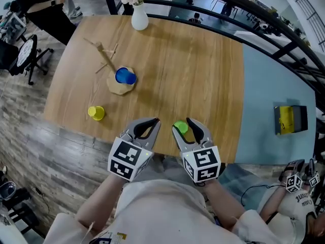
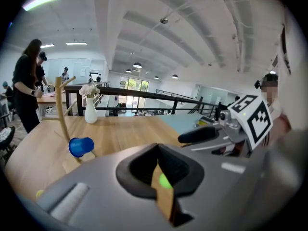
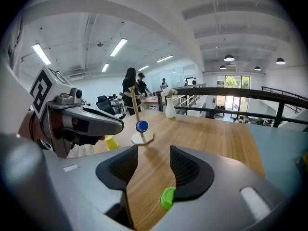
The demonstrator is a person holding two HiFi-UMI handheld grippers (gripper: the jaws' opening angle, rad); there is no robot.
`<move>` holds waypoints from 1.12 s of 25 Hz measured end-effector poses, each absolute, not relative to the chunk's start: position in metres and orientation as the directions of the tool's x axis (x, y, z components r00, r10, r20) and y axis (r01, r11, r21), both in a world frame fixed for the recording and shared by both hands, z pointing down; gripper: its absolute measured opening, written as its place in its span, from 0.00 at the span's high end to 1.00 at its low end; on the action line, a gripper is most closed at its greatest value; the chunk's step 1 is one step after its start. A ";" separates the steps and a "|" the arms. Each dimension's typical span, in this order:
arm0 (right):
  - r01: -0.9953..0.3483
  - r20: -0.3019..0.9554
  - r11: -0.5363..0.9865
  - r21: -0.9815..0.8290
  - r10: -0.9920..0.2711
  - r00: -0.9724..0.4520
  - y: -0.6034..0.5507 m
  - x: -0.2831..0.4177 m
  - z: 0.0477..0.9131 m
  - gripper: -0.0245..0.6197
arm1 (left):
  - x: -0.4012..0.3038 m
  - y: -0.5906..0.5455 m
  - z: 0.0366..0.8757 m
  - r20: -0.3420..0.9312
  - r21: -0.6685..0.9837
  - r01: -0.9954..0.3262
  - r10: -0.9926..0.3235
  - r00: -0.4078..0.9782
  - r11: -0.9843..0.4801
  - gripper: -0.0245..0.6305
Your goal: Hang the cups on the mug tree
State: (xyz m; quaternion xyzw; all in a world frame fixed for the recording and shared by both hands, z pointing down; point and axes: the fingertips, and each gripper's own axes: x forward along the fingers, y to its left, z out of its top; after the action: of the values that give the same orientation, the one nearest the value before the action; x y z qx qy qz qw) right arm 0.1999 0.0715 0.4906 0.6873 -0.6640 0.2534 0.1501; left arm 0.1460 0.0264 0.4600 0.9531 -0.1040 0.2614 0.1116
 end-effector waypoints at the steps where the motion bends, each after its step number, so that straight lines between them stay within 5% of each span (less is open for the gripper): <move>1: -0.988 0.559 -0.075 -0.131 -0.829 -0.011 0.072 0.201 0.498 0.63 | 0.147 0.028 0.467 0.530 0.163 -0.252 -0.131 0.838 -0.954 0.96; 28: -0.996 0.775 -0.044 -0.076 -0.632 -0.031 0.090 0.215 0.660 0.53 | 0.163 0.038 0.591 0.660 0.223 -0.232 -0.029 0.750 -0.947 0.96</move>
State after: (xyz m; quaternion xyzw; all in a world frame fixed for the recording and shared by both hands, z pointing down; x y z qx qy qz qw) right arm 0.2154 0.0898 0.6600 0.6405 -0.6353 0.3345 0.2725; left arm 0.1627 0.0376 0.5906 0.9239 -0.0707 0.3461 0.1469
